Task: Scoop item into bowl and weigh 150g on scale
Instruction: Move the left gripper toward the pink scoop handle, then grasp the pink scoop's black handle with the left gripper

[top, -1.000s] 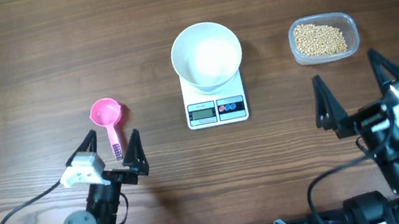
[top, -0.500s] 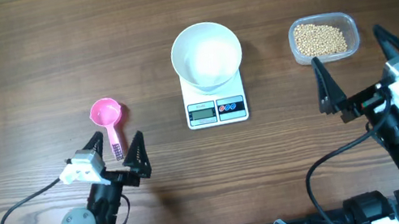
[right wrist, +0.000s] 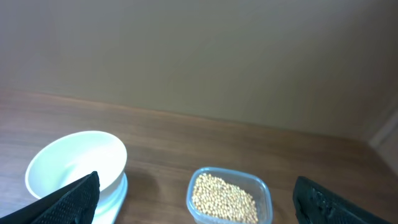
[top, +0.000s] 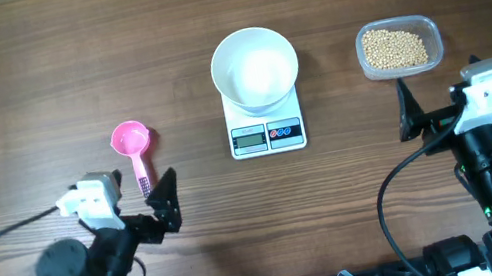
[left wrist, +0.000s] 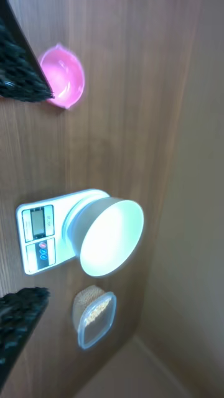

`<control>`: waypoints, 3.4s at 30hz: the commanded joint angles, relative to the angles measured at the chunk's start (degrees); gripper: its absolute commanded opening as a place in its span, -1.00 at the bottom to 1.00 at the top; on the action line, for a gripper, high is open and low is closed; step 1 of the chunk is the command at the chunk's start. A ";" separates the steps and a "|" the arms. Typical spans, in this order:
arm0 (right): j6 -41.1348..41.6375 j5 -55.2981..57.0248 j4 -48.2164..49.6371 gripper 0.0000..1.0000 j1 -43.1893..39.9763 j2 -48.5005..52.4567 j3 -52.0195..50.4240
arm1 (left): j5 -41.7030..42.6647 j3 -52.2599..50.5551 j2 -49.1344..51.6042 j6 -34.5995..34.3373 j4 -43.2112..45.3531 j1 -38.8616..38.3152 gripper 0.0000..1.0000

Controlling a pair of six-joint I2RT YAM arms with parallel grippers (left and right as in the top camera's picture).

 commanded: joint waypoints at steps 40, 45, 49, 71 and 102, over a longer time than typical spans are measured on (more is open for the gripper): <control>2.99 -9.05 -3.28 1.00 0.26 6.45 0.92 | -3.28 22.43 35.87 -6.16 -30.53 0.31 0.99; 4.74 -10.86 -3.32 1.00 0.26 6.45 0.92 | -6.75 24.57 45.75 -6.19 -35.10 0.31 1.00; 4.83 -13.09 -4.00 1.00 0.26 6.45 0.92 | -6.95 25.38 50.16 -6.38 -35.41 0.31 1.00; 9.03 -19.17 -8.63 1.00 0.26 16.98 0.92 | -18.62 25.35 57.48 -16.68 -28.61 0.52 1.00; 8.61 -19.12 -8.07 0.99 0.26 17.22 0.92 | -0.28 25.35 75.89 3.19 -18.16 8.13 0.42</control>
